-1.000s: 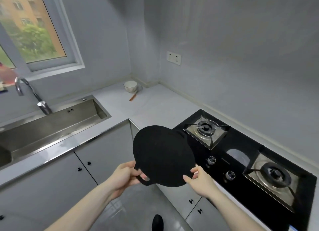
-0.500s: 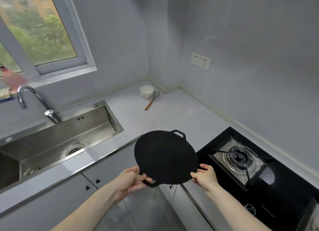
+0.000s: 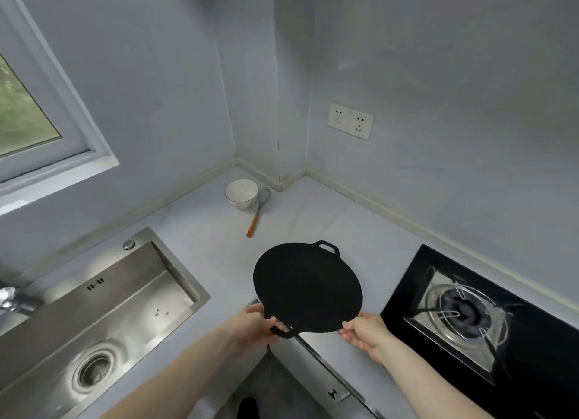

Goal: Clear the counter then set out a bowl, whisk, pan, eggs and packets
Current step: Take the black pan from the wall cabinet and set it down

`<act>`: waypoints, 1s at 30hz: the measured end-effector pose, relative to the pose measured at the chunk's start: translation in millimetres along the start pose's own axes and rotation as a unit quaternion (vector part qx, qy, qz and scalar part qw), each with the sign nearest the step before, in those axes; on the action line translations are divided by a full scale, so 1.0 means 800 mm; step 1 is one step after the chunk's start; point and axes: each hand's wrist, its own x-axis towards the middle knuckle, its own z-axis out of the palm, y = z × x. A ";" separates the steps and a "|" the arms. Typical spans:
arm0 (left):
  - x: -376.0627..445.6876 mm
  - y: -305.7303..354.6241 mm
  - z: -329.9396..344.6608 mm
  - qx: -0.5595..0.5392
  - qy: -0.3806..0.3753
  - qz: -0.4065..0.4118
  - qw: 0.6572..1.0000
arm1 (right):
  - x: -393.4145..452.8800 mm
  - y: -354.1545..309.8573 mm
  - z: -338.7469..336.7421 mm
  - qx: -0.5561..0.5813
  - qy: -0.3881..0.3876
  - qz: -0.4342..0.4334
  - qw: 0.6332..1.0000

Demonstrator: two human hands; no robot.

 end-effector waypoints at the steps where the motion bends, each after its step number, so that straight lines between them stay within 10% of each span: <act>1: 0.014 0.011 -0.010 0.030 0.000 -0.006 1.000 | 0.007 -0.005 0.010 0.009 0.009 0.007 1.000; 30: 0.201 0.128 -0.049 0.136 0.035 -0.073 0.987 | 0.142 -0.107 0.095 0.115 0.077 -0.006 0.990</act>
